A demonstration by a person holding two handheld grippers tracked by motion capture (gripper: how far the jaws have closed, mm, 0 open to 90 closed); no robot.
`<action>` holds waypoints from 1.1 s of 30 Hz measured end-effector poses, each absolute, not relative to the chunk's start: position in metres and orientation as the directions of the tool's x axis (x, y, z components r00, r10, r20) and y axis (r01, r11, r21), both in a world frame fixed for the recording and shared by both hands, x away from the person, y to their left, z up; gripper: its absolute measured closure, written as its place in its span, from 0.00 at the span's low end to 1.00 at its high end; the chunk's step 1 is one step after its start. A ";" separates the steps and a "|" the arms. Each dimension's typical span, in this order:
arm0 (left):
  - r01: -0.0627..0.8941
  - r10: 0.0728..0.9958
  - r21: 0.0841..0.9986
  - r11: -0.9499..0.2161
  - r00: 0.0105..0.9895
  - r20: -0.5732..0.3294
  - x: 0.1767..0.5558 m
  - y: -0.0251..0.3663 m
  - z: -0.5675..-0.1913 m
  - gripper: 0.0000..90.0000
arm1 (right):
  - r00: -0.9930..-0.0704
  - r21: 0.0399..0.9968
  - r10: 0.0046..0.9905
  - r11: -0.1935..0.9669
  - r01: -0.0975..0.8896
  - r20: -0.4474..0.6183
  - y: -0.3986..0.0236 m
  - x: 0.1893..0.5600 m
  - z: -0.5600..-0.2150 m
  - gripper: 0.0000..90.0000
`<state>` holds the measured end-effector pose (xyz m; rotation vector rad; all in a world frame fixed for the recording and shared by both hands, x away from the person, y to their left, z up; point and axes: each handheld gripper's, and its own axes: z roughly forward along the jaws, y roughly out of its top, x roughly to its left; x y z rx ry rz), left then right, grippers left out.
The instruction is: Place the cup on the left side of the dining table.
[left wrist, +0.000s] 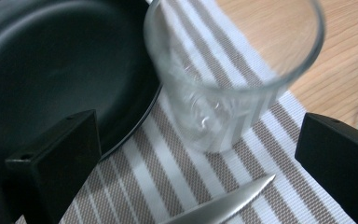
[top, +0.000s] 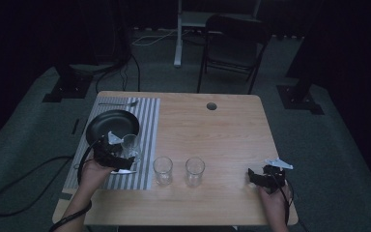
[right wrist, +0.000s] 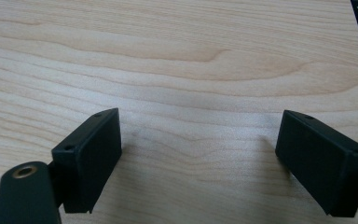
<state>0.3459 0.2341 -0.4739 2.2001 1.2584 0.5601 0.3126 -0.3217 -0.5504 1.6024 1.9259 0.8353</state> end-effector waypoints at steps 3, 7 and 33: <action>0.653 0.886 0.641 -0.403 0.453 0.096 0.339 0.239 -0.478 0.01 | -0.186 0.724 0.982 0.121 0.679 0.010 -0.322 0.313 -0.550 0.15; 0.655 0.899 0.650 -0.386 0.425 0.107 0.329 0.246 -0.482 0.01 | -0.186 0.724 0.982 0.121 0.679 0.010 -0.322 0.313 -0.550 0.15; 0.713 0.970 0.669 -0.210 0.238 0.052 0.285 0.294 -0.526 0.01 | -0.185 0.724 0.983 0.120 0.680 0.011 -0.322 0.313 -0.550 0.15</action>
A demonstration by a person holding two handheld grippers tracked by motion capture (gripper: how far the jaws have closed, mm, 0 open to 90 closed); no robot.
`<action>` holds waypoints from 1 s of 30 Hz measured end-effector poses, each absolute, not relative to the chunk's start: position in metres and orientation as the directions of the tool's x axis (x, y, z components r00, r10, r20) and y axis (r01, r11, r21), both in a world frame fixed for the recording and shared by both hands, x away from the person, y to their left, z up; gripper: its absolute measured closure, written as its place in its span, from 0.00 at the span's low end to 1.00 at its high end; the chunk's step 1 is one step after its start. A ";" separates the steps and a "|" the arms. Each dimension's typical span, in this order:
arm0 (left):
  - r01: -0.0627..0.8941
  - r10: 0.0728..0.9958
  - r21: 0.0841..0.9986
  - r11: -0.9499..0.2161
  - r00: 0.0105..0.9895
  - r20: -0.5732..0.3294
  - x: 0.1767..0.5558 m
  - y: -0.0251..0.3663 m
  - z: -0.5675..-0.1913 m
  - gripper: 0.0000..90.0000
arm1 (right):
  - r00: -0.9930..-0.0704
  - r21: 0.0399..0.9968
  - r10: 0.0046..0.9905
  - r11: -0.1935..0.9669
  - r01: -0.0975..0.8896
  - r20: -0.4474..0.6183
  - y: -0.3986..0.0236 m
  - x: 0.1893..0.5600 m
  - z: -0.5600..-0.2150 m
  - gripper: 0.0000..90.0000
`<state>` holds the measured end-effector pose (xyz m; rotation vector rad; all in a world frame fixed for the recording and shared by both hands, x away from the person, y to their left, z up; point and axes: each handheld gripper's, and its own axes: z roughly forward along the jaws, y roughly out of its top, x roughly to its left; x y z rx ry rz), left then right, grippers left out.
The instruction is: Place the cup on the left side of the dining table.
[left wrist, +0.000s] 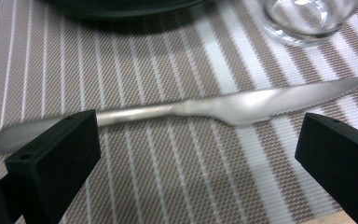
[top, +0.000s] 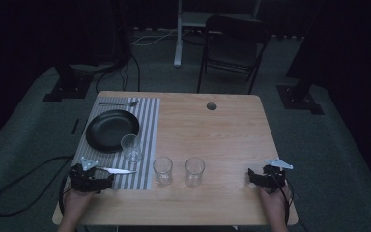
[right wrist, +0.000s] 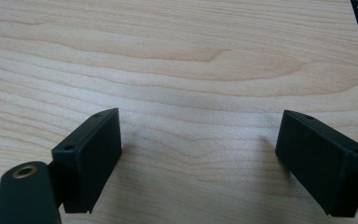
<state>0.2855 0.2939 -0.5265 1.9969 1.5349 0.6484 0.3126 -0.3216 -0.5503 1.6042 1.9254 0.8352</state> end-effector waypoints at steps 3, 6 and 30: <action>0.715 0.977 0.673 -0.188 0.209 0.051 0.281 0.299 -0.531 0.01 | -0.185 0.724 0.983 0.120 0.680 0.011 -0.322 0.313 -0.550 0.15; 0.704 0.985 0.694 -0.149 0.167 0.043 0.276 0.303 -0.534 0.01 | -0.185 0.724 0.983 0.120 0.680 0.012 -0.322 0.313 -0.550 0.15; 0.722 0.995 0.687 -0.078 0.096 0.012 0.277 0.314 -0.547 0.00 | -0.182 0.724 0.983 0.117 0.680 0.012 -0.321 0.313 -0.550 0.15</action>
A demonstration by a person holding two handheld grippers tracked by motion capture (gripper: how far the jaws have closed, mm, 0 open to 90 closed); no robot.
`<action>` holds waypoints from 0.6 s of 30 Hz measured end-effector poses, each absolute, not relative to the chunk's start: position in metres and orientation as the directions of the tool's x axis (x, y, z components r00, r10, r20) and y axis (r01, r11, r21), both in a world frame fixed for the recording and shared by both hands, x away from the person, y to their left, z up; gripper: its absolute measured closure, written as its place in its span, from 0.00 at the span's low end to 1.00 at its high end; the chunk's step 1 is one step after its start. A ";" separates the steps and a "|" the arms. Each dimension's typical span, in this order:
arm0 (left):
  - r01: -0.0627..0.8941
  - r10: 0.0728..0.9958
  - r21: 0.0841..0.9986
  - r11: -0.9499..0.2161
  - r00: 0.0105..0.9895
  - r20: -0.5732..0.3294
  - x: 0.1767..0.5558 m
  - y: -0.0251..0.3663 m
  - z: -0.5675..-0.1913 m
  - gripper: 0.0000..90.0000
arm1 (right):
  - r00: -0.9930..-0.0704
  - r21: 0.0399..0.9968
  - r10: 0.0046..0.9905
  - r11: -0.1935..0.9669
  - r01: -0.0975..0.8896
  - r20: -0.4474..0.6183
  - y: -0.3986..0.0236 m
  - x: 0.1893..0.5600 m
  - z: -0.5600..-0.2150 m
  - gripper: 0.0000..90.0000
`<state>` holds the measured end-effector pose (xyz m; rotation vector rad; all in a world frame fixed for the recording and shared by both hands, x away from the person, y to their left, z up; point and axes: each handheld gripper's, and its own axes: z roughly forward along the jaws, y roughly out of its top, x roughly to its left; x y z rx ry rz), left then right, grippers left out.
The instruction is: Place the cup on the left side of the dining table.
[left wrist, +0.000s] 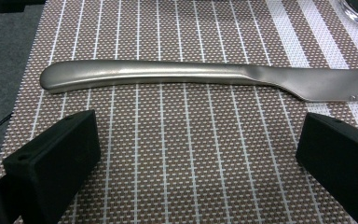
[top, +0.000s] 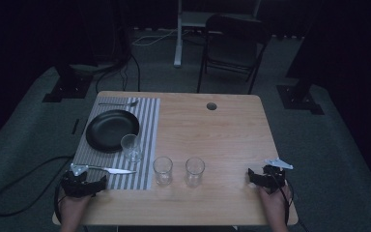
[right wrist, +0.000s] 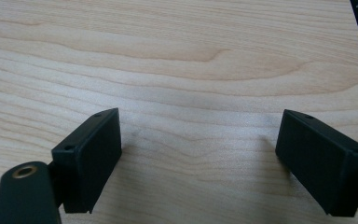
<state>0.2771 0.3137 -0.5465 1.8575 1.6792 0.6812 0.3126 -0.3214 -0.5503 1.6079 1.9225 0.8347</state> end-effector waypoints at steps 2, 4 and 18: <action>0.723 0.997 0.688 -0.060 0.073 0.010 0.277 0.313 -0.547 0.00 | -0.182 0.724 0.983 0.117 0.680 0.012 -0.321 0.313 -0.550 0.15; 0.724 0.998 0.687 -0.053 0.062 0.012 0.276 0.312 -0.546 0.00 | -0.182 0.724 0.983 0.117 0.680 0.012 -0.321 0.313 -0.550 0.15; 0.720 0.991 0.686 -0.105 0.134 0.011 0.274 0.319 -0.546 0.00 | -0.182 0.724 0.983 0.117 0.680 0.012 -0.321 0.313 -0.550 0.15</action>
